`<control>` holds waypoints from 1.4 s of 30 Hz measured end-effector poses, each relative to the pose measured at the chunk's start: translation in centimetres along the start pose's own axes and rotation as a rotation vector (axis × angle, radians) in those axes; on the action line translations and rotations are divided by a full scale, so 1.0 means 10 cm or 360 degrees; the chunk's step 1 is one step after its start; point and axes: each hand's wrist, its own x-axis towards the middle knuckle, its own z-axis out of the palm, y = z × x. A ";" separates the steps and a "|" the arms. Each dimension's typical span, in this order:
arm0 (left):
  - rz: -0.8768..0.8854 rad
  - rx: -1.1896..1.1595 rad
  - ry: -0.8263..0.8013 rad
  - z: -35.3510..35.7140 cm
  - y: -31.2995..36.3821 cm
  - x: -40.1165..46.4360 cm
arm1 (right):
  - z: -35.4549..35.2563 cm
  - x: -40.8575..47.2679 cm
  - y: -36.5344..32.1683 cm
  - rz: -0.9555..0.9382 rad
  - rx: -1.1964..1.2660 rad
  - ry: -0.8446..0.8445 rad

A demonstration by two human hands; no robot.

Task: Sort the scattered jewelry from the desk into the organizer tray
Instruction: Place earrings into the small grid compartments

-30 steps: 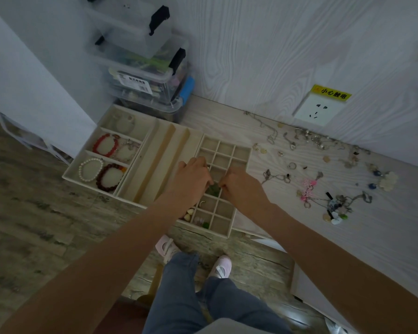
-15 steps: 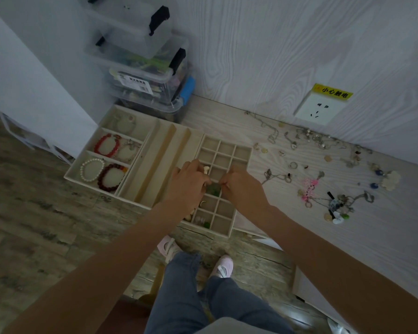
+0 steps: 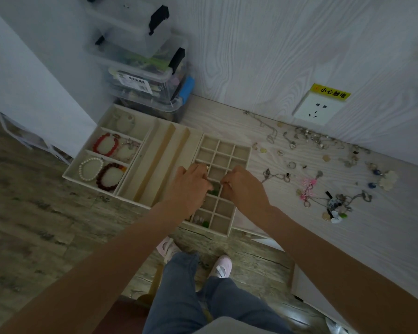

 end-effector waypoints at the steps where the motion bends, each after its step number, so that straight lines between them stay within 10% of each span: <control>1: 0.0002 -0.0001 0.0003 0.00 -0.01 0.00 | 0.00 0.00 0.00 0.0002 -0.0004 0.0004; 42: 0.0092 0.0189 -0.0090 -0.05 0.01 -0.03 | 0.02 0.05 -0.35 0.0063 -0.0612 -0.0100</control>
